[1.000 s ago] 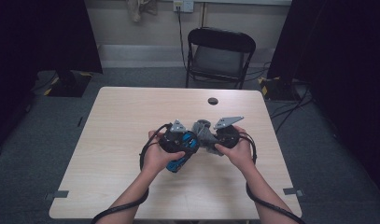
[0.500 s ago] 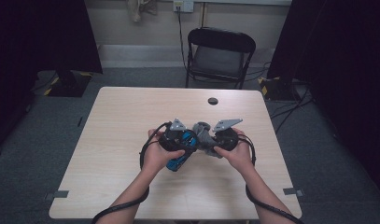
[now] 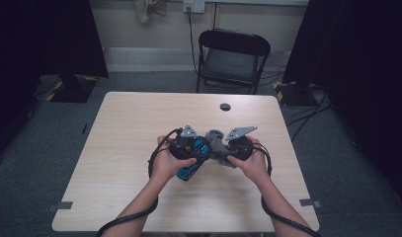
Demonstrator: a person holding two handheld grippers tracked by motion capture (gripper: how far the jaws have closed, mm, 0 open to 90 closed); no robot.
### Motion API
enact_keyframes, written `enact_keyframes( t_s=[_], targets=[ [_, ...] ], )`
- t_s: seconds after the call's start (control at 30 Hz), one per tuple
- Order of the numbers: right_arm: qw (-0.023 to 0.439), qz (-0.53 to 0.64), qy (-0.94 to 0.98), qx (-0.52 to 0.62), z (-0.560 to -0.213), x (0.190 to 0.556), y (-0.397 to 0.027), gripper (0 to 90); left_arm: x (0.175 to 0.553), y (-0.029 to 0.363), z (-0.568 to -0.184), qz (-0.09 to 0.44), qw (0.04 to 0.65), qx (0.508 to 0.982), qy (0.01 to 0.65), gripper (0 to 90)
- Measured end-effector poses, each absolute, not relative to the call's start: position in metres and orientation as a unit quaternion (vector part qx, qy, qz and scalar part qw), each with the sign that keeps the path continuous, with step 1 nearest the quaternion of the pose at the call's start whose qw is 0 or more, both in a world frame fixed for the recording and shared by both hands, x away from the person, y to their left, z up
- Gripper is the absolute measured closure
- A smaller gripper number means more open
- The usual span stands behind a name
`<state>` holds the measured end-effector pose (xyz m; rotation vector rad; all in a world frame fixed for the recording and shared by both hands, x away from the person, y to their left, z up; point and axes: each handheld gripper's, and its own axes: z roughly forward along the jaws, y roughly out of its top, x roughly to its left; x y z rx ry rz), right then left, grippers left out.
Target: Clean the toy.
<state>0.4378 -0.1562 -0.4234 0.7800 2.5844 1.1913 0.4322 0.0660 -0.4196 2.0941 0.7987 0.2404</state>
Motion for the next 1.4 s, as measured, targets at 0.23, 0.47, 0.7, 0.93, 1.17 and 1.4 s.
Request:
enact_keyframes(
  t_s=[0.23,0.47,0.7,0.93,1.17,1.4],
  targets=[
    [0.092,0.402,0.874,0.256,-0.426,0.436,-0.154,73.1,0.434,0.065,-0.418,0.095,0.429,0.839,0.32,25.5],
    [0.089,0.407,0.873,0.254,-0.427,0.434,-0.155,73.1,0.435,0.065,-0.416,0.095,0.427,0.84,0.321,25.5],
    [0.09,0.406,0.871,0.261,-0.428,0.433,-0.155,73.1,0.434,0.062,-0.415,0.097,0.43,0.839,0.319,25.5],
    [0.103,0.4,0.867,0.278,-0.427,0.436,-0.16,73.1,0.434,0.063,-0.414,0.098,0.43,0.839,0.32,25.5],
    [0.11,0.389,0.869,0.284,-0.427,0.439,-0.165,73.2,0.434,0.064,-0.413,0.096,0.433,0.837,0.32,25.5],
    [0.096,0.401,0.873,0.26,-0.426,0.433,-0.152,73.1,0.439,0.067,-0.413,0.098,0.435,0.832,0.33,25.5]
  ],
)
